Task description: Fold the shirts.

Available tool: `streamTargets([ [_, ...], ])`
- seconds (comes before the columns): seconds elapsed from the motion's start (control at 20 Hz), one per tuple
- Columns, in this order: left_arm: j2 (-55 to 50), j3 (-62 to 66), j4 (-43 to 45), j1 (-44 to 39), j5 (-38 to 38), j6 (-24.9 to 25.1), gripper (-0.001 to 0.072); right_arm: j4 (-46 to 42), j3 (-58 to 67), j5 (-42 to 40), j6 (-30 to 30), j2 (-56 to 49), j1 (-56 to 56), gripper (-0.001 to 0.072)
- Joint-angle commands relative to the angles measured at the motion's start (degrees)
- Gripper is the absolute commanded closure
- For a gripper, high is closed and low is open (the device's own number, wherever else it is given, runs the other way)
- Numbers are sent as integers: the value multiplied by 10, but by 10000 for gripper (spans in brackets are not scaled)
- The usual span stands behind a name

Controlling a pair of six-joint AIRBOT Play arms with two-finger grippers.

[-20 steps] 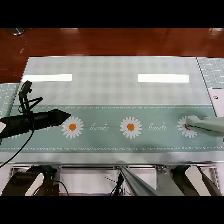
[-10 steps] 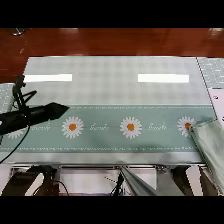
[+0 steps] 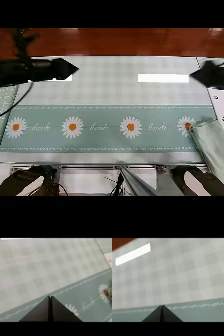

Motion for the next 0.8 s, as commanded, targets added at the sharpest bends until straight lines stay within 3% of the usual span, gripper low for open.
streamTargets([
  [0.0,-68,-8,221,-84,-47,-118,682,-295,-14,4,124,-97,232,691],
  [0.05,-72,-43,270,-92,-45,-152,682,-347,-20,26,174,-125,249,691],
  [0.15,-73,-84,290,-85,-49,-165,681,-357,-22,58,240,-172,246,691],
  [0.75,-73,-86,290,-83,-56,-164,681,-355,-22,67,238,-191,247,691],
])
